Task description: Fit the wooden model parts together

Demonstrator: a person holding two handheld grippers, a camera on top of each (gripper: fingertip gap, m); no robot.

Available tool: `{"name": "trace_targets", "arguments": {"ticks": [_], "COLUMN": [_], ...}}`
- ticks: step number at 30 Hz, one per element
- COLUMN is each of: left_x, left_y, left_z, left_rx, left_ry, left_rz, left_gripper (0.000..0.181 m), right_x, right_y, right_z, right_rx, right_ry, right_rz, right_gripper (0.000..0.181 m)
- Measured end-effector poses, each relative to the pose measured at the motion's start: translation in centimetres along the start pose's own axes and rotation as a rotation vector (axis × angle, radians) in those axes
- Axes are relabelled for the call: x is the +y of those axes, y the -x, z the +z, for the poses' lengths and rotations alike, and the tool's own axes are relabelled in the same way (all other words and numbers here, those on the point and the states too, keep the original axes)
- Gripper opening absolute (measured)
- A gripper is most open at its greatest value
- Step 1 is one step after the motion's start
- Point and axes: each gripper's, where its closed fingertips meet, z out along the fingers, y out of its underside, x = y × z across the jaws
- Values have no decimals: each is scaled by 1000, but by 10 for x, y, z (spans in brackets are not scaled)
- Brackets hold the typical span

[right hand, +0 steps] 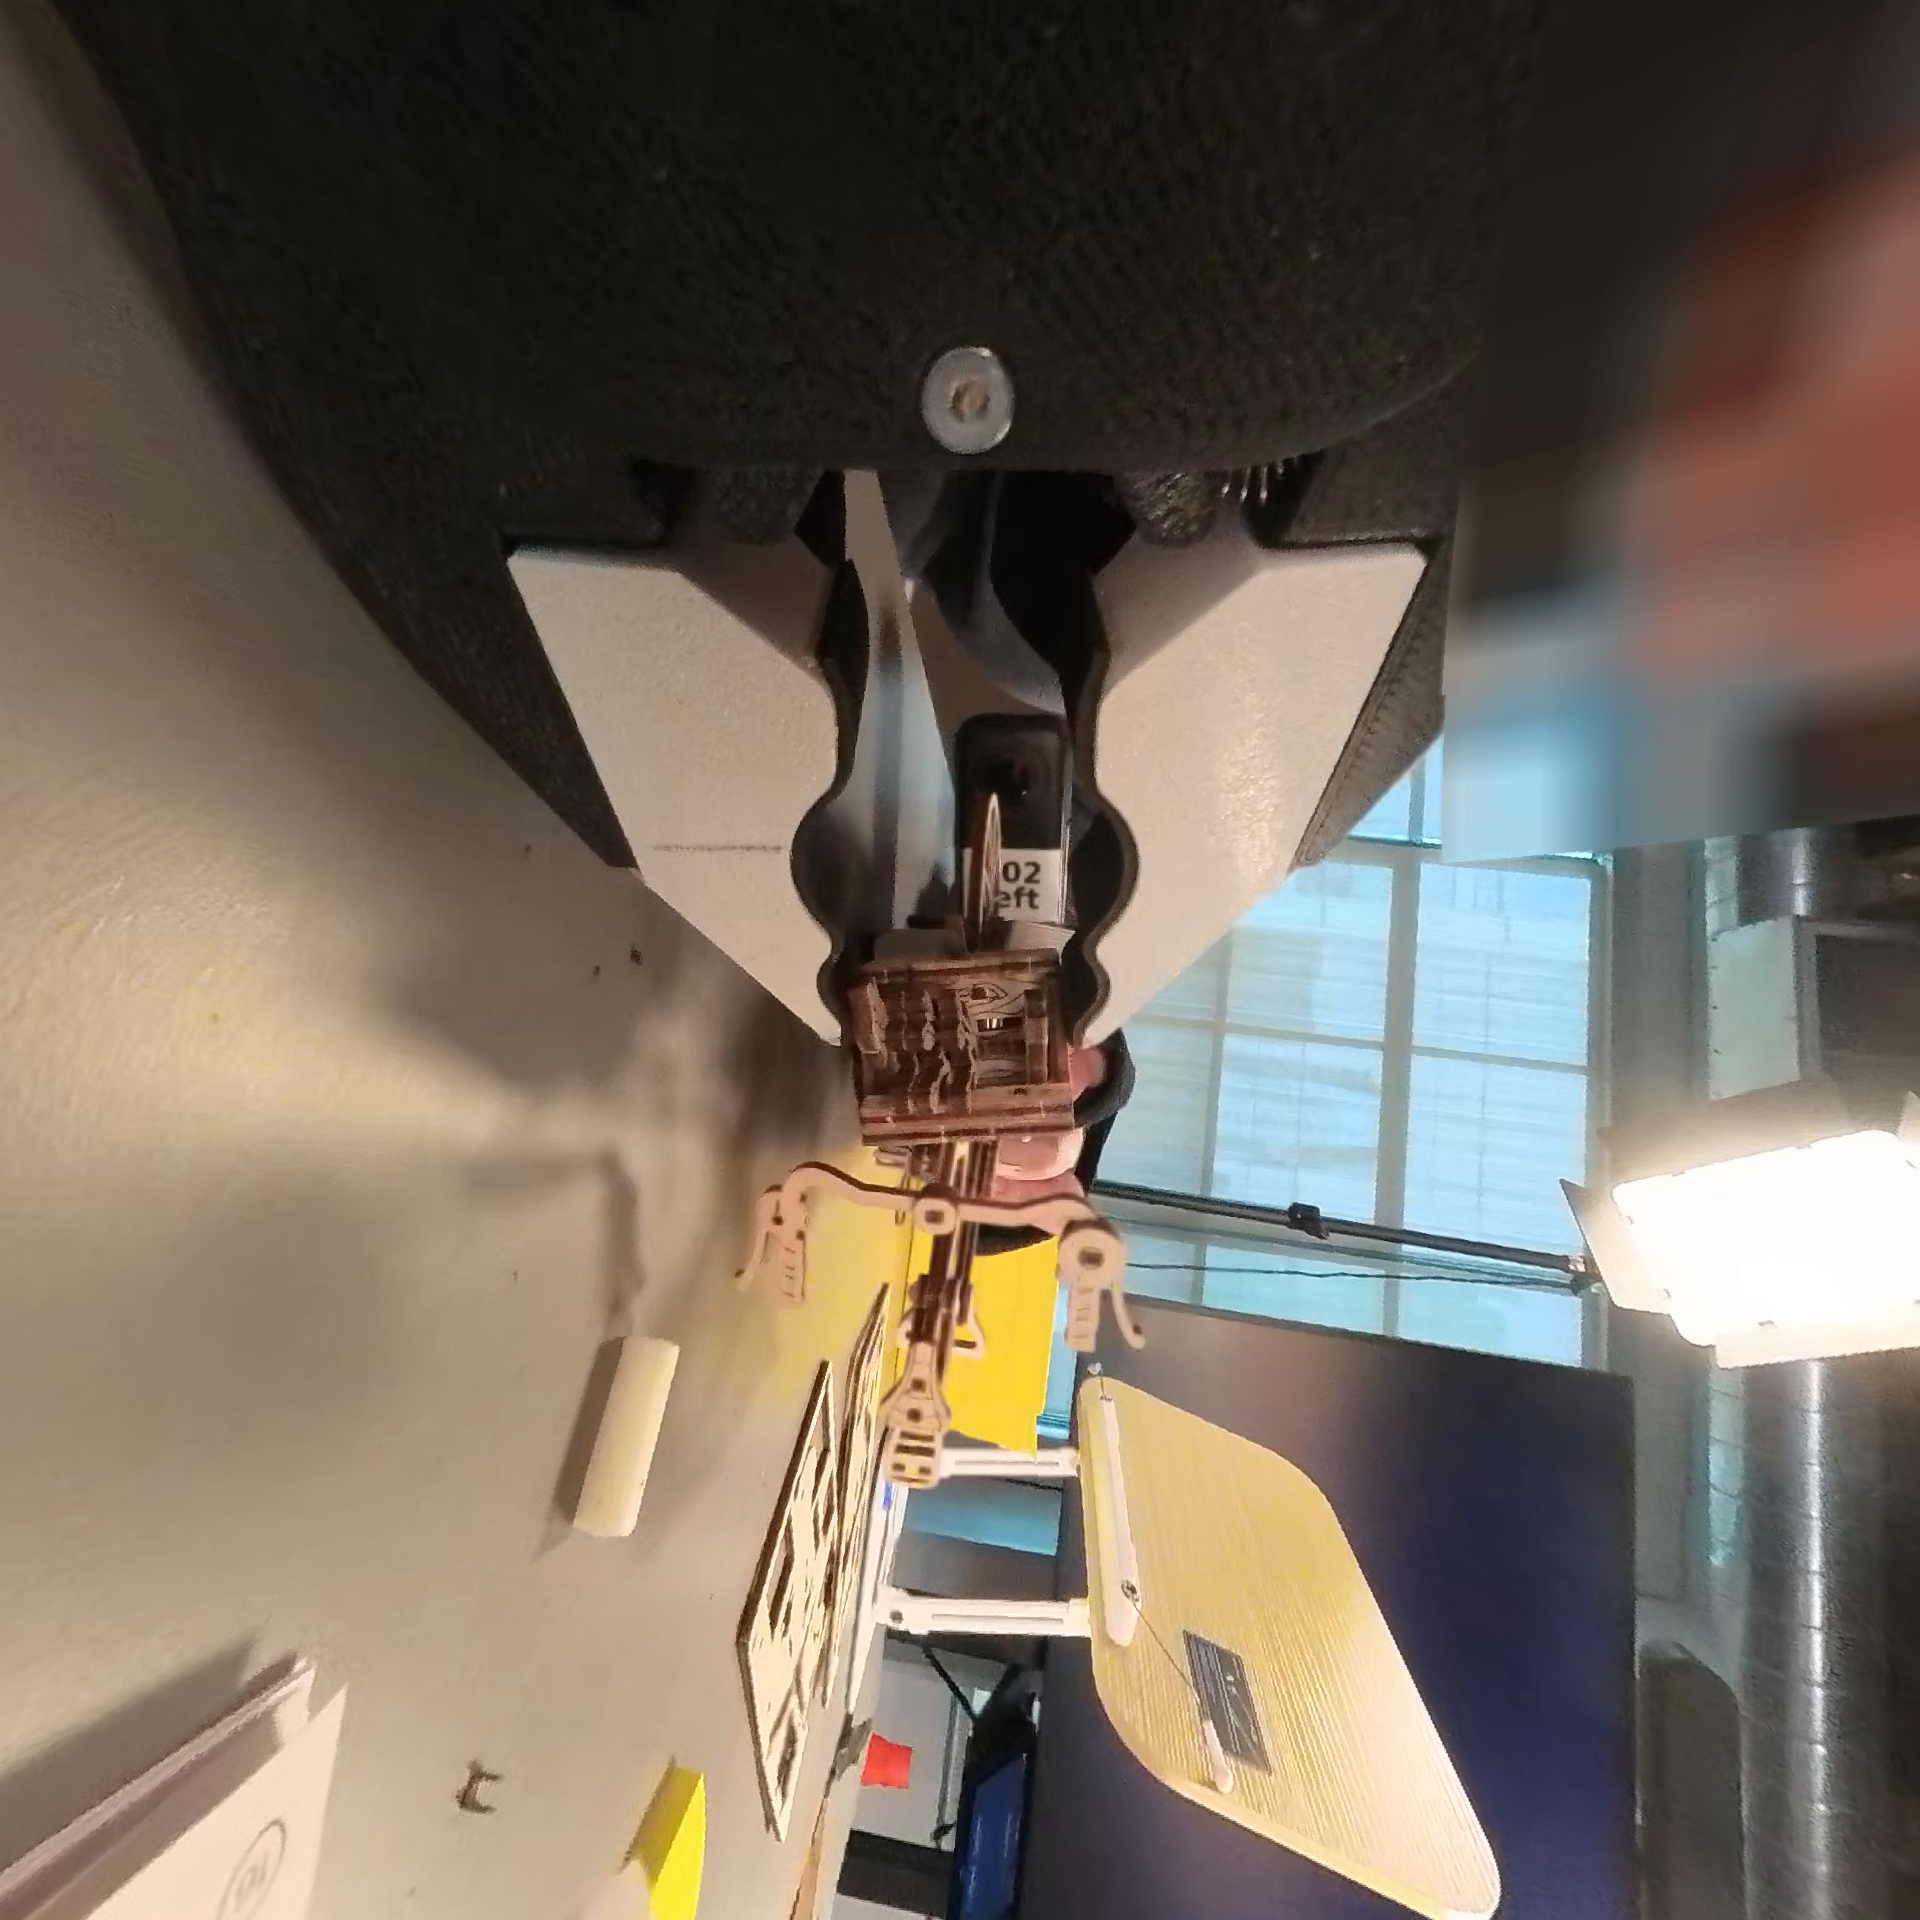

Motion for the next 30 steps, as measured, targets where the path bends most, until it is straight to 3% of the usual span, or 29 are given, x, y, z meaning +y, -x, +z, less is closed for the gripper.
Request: {"name": "trace_targets", "arguments": {"ticks": [8, 18, 30], "left_x": [8, 11, 30], "left_y": [-1, -3, 9], "left_z": [1, 1, 1], "left_rx": [34, 41, 15], "left_ry": [3, 32, 58], "left_rz": [-124, -103, -317], "left_gripper": [7, 7, 7], "right_x": [-5, -8, -23], "right_y": [-1, -6, 7], "right_z": [1, 1, 8], "right_rx": [13, 43, 106], "right_ry": [-44, -87, -134], "right_rz": [89, 118, 118], "right_gripper": [37, 37, 36]}}
